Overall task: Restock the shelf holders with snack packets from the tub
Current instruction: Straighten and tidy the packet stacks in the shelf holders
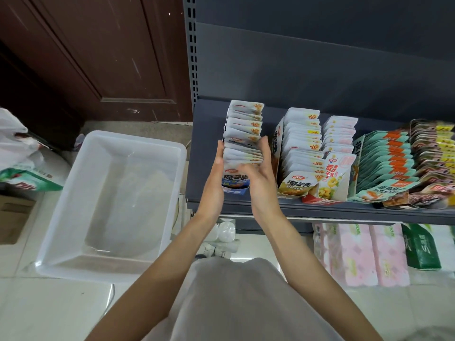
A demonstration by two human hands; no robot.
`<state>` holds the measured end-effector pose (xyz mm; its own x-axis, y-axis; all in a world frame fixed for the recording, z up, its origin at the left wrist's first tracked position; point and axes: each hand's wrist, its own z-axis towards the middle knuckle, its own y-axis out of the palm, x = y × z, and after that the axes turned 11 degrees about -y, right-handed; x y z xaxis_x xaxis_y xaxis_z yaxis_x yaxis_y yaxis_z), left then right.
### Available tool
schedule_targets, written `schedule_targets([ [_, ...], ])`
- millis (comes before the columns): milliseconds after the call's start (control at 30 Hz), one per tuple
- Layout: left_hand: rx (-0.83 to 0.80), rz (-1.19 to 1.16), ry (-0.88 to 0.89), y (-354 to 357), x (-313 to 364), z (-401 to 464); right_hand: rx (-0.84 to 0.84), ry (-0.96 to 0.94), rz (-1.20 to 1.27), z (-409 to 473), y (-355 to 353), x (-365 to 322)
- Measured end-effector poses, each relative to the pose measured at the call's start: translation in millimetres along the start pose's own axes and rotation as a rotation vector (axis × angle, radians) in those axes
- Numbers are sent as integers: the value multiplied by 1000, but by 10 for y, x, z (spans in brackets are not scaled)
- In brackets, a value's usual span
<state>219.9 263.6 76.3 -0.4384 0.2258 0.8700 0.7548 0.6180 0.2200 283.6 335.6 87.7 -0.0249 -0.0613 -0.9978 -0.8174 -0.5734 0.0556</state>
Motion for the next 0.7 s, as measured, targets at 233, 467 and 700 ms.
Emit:
schedule_targets([
  [233, 20, -62, -16, -74, 181, 122, 80, 9, 70, 51, -87, 11],
  [467, 5, -96, 12, -8, 132, 220, 76, -55, 49, -10, -17, 71],
  [700, 119, -97, 23, 98, 181, 243, 146, -117, -283, 169, 67, -81],
])
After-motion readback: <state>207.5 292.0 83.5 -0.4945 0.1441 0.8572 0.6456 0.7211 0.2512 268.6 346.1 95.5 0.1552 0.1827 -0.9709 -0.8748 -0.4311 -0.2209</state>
